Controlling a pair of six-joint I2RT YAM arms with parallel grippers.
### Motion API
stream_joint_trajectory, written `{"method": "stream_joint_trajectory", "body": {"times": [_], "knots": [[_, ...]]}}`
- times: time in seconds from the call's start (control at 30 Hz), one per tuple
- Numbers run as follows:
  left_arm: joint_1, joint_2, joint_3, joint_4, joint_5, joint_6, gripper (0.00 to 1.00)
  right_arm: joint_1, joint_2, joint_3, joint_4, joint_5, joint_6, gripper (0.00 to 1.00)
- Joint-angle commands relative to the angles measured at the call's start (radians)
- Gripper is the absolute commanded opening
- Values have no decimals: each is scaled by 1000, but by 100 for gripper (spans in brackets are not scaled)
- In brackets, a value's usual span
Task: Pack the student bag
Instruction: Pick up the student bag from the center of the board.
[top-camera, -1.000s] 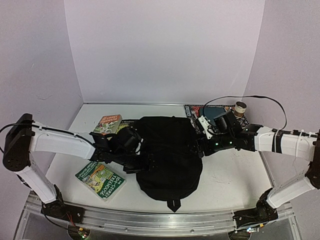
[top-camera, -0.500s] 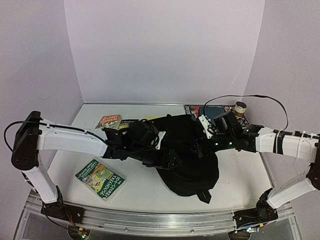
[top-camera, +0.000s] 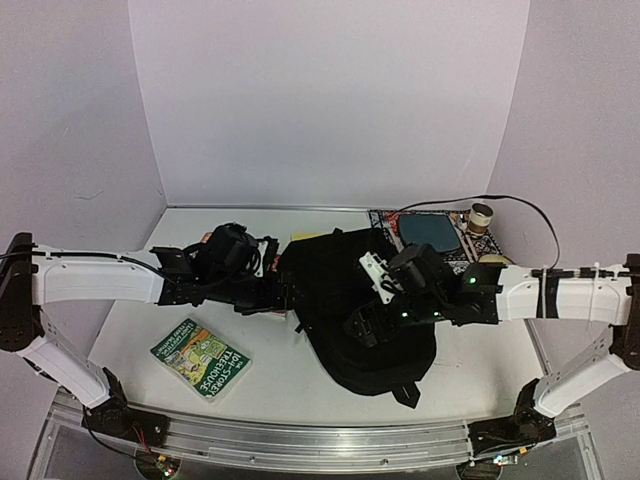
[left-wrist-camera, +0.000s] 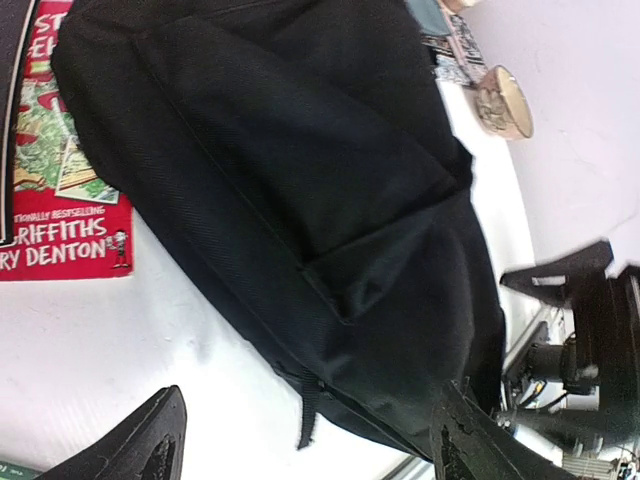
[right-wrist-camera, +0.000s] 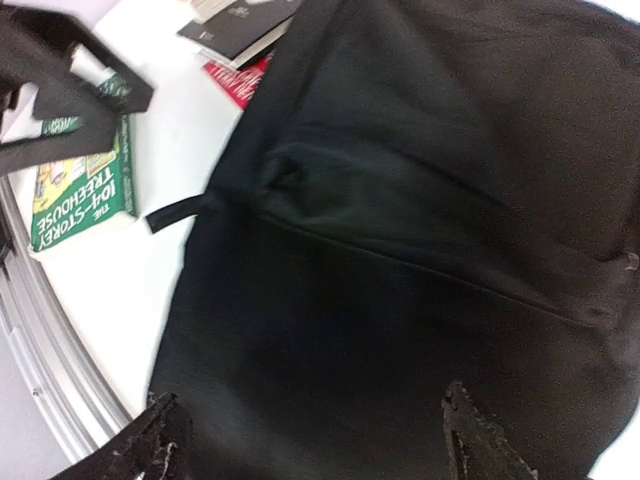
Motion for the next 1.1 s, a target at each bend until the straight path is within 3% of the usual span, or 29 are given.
{"method": "stream_joint_trajectory", "body": {"times": [0.0, 0.2, 0.3, 0.4, 0.6, 0.67, 1.07], "knots": [[18, 43, 8, 58, 19, -3, 84, 75, 106, 91, -23, 64, 63, 92], [26, 151, 46, 132, 71, -4, 80, 106, 230, 168, -60, 90, 56, 92], [35, 190, 60, 174, 108, -15, 77, 109, 265, 188, -114, 129, 34, 86], [36, 216, 75, 194, 132, -28, 75, 110, 268, 196, -158, 197, 3, 69], [35, 238, 72, 264, 192, -69, 70, 106, 190, 189, -176, 240, -66, 14], [36, 246, 72, 280, 217, -78, 69, 102, 164, 189, -177, 249, -80, 0], [8, 150, 7, 337, 234, 6, 66, 4, 63, 161, -136, 37, -102, 0]]}}
